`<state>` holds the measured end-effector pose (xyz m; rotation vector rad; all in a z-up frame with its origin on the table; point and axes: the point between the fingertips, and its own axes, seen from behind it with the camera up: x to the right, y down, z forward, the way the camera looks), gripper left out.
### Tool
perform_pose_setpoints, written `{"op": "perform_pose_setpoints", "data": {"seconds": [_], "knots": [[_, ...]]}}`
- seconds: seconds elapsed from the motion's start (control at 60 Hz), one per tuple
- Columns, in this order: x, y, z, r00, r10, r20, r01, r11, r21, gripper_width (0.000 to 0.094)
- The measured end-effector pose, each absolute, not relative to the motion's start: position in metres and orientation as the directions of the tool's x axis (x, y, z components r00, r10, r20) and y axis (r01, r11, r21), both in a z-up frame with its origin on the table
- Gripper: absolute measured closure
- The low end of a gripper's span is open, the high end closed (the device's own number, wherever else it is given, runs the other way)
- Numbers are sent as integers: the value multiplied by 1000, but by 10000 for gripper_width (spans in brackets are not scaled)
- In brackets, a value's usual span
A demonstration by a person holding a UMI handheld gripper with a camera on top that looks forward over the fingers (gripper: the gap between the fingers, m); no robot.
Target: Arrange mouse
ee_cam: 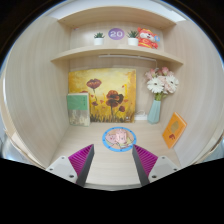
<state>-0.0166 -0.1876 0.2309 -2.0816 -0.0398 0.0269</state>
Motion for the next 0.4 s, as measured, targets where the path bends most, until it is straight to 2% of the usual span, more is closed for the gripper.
{"op": "perform_pose_setpoints", "data": {"seconds": [0.4], "knots": [[-1, -234, 249, 999, 44, -4, 16, -453, -892, 171]]}}
